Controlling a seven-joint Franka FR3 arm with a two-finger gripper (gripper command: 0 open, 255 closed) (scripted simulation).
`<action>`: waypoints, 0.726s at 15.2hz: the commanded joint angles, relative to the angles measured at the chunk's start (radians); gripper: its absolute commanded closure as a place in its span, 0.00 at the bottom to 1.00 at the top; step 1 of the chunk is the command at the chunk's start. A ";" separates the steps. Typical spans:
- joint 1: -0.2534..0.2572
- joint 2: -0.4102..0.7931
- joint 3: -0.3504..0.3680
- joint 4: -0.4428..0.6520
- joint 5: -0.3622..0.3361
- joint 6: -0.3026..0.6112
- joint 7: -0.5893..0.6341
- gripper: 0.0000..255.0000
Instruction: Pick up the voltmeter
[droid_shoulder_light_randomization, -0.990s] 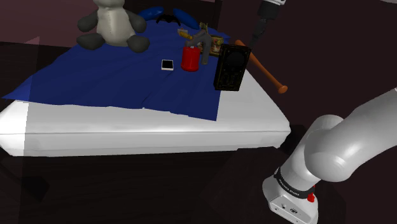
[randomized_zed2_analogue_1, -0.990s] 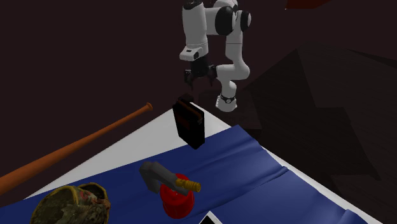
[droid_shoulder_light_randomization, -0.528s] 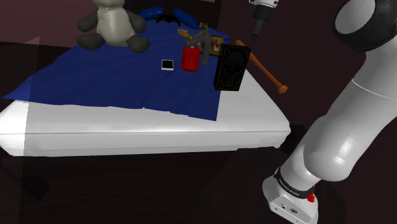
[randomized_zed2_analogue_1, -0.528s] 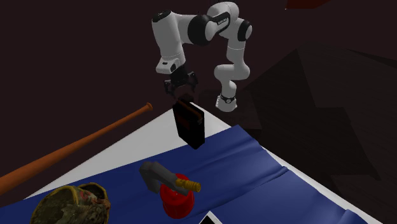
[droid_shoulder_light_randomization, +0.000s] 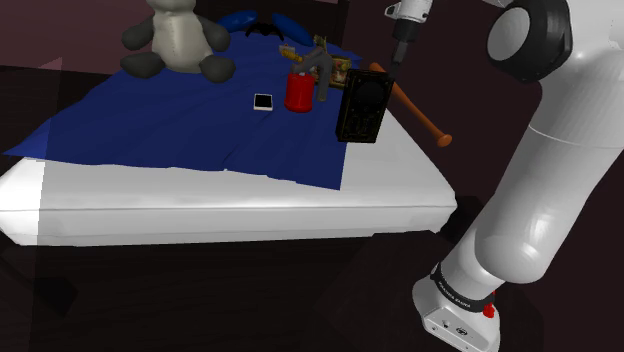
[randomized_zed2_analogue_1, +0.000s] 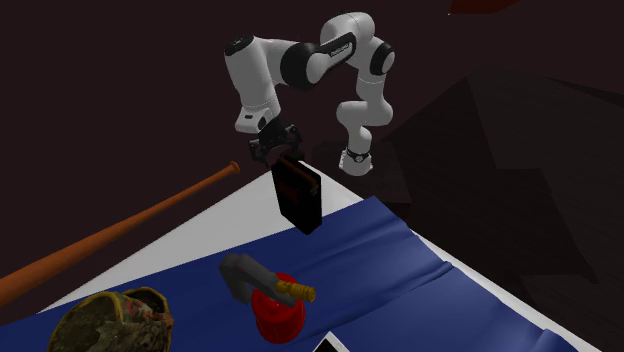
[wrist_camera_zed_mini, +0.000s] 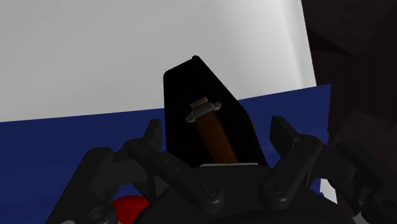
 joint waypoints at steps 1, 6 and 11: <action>0.006 -0.009 0.002 -0.047 -0.006 0.040 -0.001 0.00; 0.008 -0.010 0.002 -0.049 -0.006 0.041 0.000 1.00; 0.007 -0.011 0.002 -0.049 -0.007 0.041 -0.001 1.00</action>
